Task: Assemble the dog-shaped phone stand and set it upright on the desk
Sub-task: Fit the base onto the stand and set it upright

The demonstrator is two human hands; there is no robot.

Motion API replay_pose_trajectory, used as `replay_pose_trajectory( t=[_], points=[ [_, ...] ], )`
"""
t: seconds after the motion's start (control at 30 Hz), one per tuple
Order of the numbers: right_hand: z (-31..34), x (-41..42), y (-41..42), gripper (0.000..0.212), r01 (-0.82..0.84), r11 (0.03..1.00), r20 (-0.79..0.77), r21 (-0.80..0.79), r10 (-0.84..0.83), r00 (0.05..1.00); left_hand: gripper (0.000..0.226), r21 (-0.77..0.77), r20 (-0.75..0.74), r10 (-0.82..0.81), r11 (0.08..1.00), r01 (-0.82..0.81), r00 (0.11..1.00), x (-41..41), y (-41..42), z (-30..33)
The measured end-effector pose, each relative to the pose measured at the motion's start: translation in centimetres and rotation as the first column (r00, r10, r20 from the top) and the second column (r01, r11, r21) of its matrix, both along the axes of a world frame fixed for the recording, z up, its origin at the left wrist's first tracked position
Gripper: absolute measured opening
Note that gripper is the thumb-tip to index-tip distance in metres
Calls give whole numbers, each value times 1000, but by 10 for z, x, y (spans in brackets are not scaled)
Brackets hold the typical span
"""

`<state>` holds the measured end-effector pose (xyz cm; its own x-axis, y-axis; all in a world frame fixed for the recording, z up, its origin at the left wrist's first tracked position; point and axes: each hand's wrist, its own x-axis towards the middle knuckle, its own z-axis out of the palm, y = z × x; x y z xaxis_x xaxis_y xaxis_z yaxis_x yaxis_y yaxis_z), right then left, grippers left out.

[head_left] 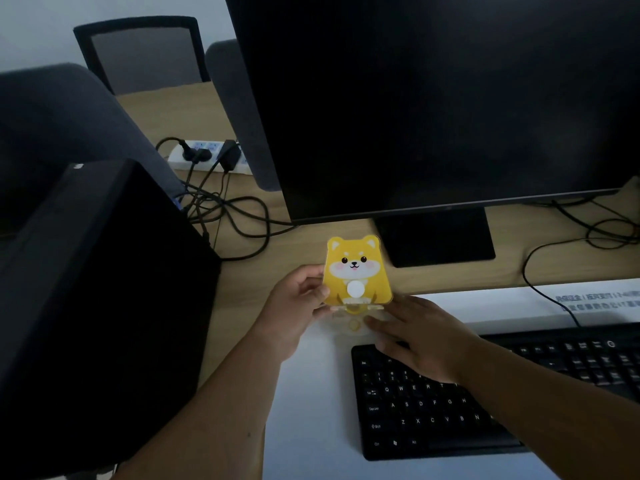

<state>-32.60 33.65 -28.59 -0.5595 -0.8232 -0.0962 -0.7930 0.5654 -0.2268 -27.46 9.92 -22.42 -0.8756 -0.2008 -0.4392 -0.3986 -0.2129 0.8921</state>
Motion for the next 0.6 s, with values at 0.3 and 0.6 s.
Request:
replay_pose_trajectory(
  t=[0.3, 0.6],
  points=[
    [2, 0, 0, 67, 13, 999, -40, 36, -11, 999, 29, -24, -40, 51, 998, -52, 998, -3, 4, -1],
    [4, 1, 0, 65, 17, 998, -24, 53, -16, 1000, 35, -443, 0, -264, 865, 237, 964, -31, -16, 23]
  ],
)
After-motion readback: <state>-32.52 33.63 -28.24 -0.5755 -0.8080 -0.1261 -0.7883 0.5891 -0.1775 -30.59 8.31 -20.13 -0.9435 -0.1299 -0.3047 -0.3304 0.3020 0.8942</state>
